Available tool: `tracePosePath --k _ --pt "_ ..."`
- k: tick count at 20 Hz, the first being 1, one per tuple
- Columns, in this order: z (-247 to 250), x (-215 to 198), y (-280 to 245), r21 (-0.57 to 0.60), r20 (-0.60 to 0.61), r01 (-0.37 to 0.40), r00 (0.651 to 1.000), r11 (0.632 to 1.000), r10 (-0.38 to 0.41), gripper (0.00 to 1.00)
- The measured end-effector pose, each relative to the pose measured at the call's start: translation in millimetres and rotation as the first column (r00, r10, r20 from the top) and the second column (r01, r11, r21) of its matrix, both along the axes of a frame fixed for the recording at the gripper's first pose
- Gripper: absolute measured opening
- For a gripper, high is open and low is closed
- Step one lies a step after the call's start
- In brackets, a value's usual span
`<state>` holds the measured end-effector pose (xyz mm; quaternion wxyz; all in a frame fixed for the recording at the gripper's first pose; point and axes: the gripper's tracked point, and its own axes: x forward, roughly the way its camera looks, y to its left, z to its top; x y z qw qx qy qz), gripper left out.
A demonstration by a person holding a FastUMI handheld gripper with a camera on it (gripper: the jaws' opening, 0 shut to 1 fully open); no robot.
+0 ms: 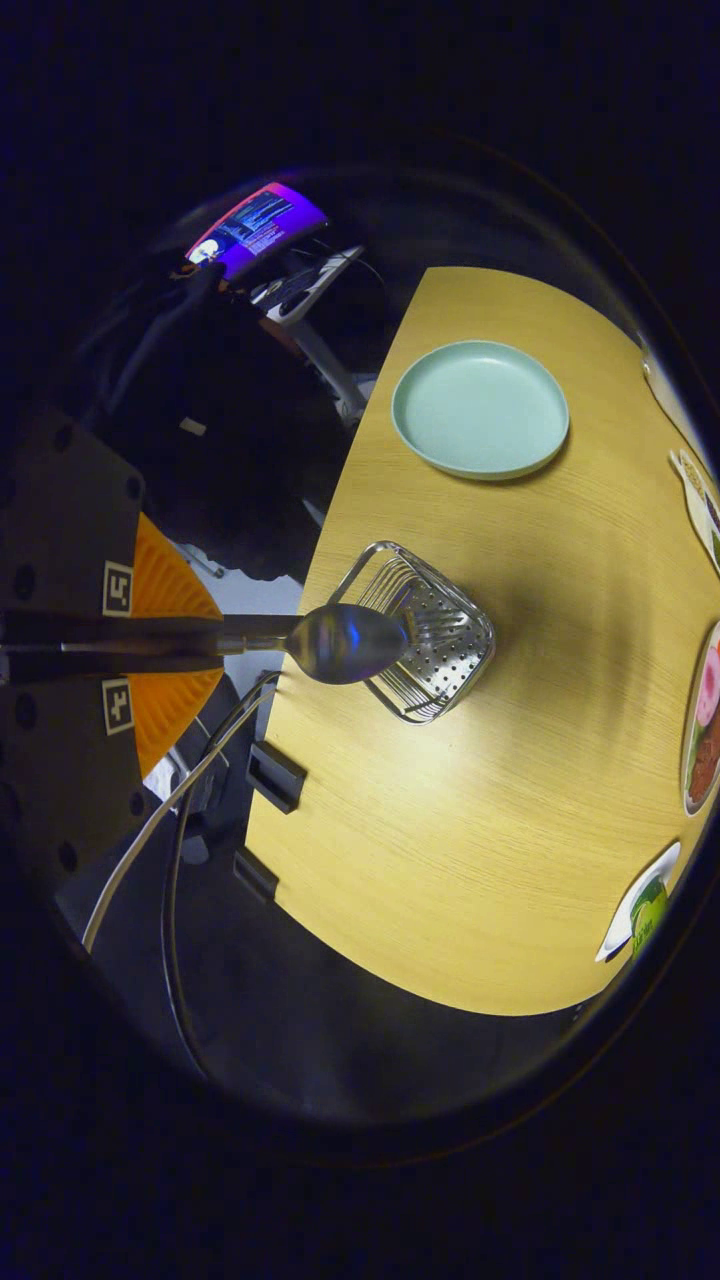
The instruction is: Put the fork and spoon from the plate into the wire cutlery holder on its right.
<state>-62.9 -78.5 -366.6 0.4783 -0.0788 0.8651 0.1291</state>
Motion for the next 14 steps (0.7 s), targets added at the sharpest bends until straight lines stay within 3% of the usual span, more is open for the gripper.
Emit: tracePosePath --k 4,11,14 --pt "-10.4 7.4 10.4 -0.016 -0.053 -0.033 0.998 0.999 0.032 0.08" --pt "-25.9 18.1 6.2 -0.039 -0.049 0.011 0.999 0.999 -0.013 0.13" --pt "-25.8 23.7 5.8 -0.028 -0.028 0.025 0.999 0.999 -0.025 0.2"
